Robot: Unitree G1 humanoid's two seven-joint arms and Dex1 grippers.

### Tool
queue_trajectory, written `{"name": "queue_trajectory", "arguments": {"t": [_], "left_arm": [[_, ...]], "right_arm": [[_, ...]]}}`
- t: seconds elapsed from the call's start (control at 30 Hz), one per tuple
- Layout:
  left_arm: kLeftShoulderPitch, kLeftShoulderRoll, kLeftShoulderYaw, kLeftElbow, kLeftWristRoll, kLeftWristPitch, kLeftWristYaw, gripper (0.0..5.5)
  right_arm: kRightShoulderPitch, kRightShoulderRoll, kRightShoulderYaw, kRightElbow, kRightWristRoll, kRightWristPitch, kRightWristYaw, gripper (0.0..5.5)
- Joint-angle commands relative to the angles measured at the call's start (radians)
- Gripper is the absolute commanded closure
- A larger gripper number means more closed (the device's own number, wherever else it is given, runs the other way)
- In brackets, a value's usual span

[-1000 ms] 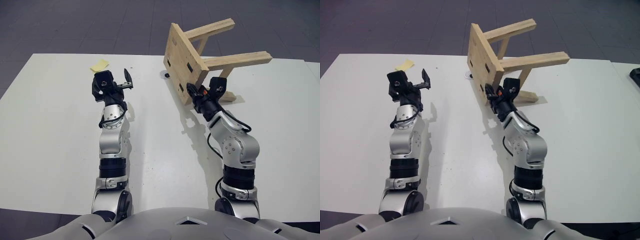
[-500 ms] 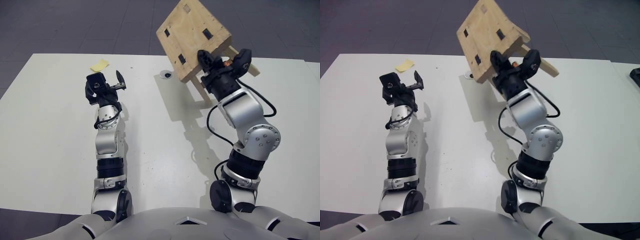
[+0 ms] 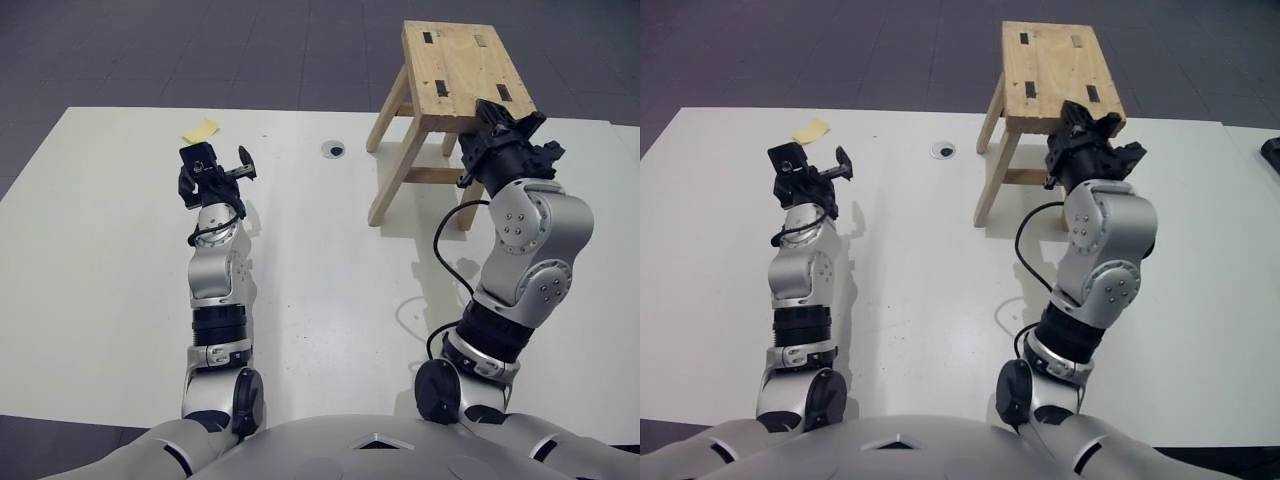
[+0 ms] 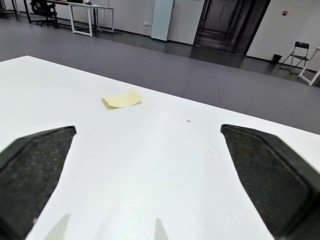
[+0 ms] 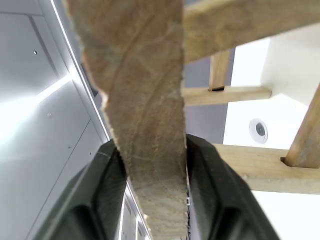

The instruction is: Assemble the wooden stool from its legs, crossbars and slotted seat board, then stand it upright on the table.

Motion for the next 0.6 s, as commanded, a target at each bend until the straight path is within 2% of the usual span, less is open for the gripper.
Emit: {"name": "queue_trajectory", "arguments": {"t": [0.03, 0.33, 0.5, 0.6], "left_arm": [[-0.015, 0.000, -0.009, 0.020, -0.006, 0.006, 0.000, 0.10], [-0.021, 0.013, -0.070, 0.015, 0.028, -0.092, -0.036, 0.10], [-0.012, 0.029, -0.106, 0.021, 0.054, -0.150, -0.058, 0.10], [-0.011, 0.043, -0.116, 0.009, 0.063, -0.183, -0.067, 0.10]], "right_arm": [[0.139, 0.016, 0.068, 0.057, -0.025, 0.050, 0.042, 2.81], [0.251, -0.128, 0.068, -0.072, 0.060, 0.135, 0.268, 1.32], [0.306, -0.316, 0.053, -0.117, 0.172, 0.278, 0.451, 0.64], [0.312, -0.470, 0.057, -0.124, 0.202, 0.395, 0.586, 0.19]]}}
